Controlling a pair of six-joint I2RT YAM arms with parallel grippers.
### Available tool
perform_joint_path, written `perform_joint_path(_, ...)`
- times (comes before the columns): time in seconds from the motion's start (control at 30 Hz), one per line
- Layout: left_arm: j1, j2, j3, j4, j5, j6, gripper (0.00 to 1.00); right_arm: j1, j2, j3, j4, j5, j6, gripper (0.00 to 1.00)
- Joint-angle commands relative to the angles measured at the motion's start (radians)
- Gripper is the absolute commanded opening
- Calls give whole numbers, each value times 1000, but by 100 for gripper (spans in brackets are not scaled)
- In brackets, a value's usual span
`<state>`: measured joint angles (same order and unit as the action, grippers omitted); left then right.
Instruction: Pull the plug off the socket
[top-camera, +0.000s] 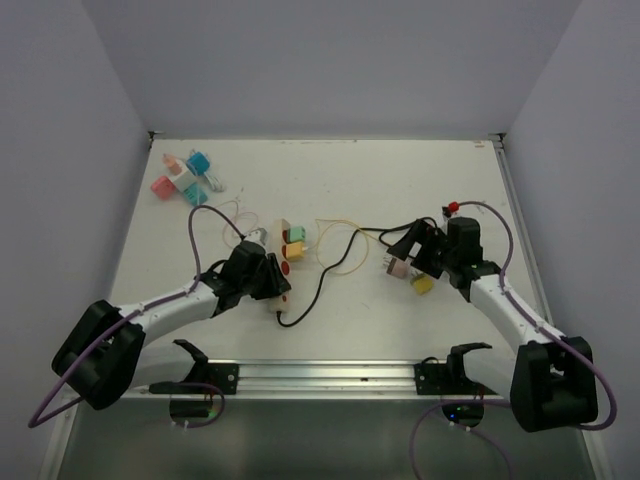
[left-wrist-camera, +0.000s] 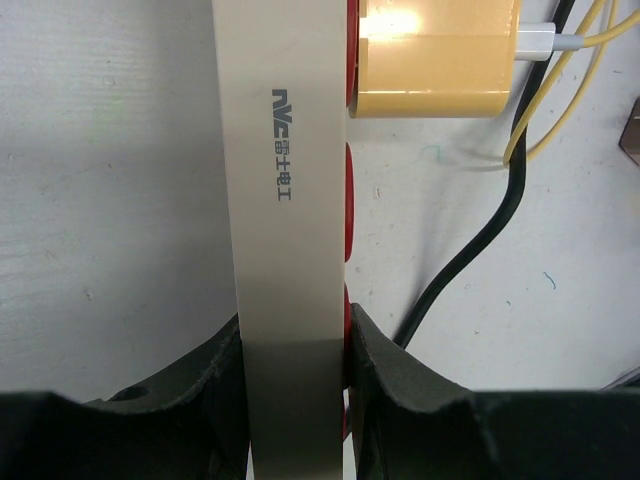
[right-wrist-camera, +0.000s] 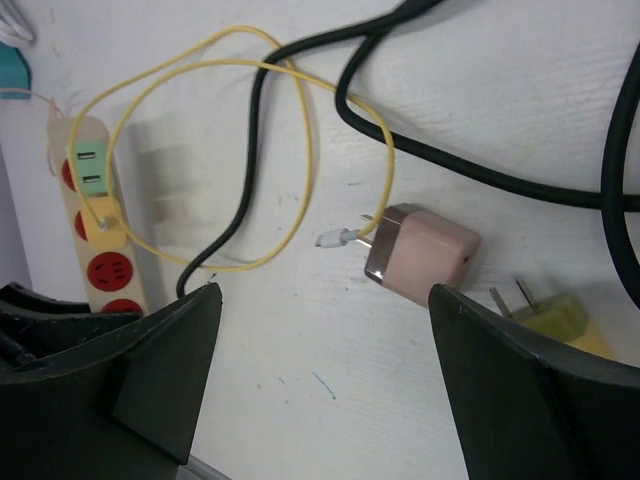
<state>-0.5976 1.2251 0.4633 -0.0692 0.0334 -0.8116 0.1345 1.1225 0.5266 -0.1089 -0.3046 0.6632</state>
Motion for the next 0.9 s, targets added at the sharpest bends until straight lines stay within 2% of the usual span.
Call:
perform_joint_path(0.0, 2, -47, 15, 75, 7, 46, 0, 1, -62, 90, -95, -28, -62, 88)
perform_joint_path(0.13, 2, -59, 17, 71, 2, 45, 0, 45, -61, 171, -74, -91, -44, 88)
perform_joint_path(0.17, 2, -61, 17, 72, 2, 42, 0, 89, -55, 182, -45, -93, -16, 88)
perform_joint_path(0.3, 2, -72, 23, 72, 5, 34, 0, 246, 8, 234, 70, -54, 70, 87)
perform_joint_path(0.43, 2, -84, 34, 71, 17, 23, 0, 403, 130, 249, 266, 8, 171, 85)
perform_joint_path(0.53, 2, -98, 35, 71, 26, 12, 0, 477, 203, 291, 308, 65, 203, 84)
perform_joint_path(0.87, 1, -154, 12, 80, 49, -24, 0, 576, 463, 374, 445, 101, 285, 81)
